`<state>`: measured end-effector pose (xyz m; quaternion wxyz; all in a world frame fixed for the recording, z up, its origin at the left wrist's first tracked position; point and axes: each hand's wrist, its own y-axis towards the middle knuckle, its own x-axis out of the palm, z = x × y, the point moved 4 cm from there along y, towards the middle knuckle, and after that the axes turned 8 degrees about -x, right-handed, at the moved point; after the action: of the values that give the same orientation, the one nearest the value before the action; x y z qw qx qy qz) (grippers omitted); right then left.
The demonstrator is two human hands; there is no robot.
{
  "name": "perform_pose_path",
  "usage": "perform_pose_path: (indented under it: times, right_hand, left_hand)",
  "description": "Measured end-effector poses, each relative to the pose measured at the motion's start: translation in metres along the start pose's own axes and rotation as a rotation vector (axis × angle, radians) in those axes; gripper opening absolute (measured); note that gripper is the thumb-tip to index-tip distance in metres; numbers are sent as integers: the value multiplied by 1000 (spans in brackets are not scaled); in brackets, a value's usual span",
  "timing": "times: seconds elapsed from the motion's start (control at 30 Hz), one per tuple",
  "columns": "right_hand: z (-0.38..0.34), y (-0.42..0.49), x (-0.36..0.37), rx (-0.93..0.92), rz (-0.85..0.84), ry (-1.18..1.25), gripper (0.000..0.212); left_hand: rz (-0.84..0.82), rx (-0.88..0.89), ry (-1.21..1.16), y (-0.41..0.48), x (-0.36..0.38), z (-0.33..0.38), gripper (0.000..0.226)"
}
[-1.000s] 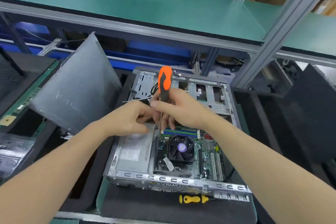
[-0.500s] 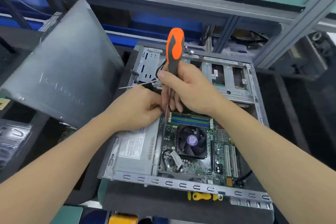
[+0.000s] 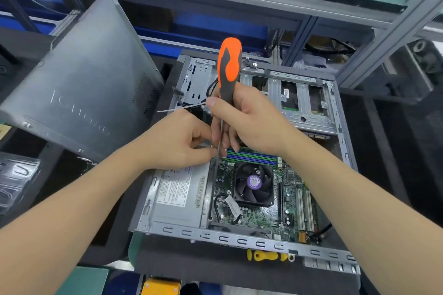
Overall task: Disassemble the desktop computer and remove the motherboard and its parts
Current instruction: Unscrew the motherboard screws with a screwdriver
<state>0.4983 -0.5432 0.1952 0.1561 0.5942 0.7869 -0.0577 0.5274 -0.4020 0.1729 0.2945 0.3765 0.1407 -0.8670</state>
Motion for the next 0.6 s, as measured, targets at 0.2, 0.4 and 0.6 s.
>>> perform_pose_path:
  times: [0.2,0.4,0.6]
  right_hand:
    - [-2,-4,-4,-13,14,-9,25]
    - [-4,-3,-3,-5,13,-27,23]
    - [-4,-2,-2,2,7,-12,22]
  left_hand:
    - [5,-4,35,1,1,0,54]
    - [-5,-25,20,1,0,0,51]
    - [-20,-29,15,1,0,-1,54]
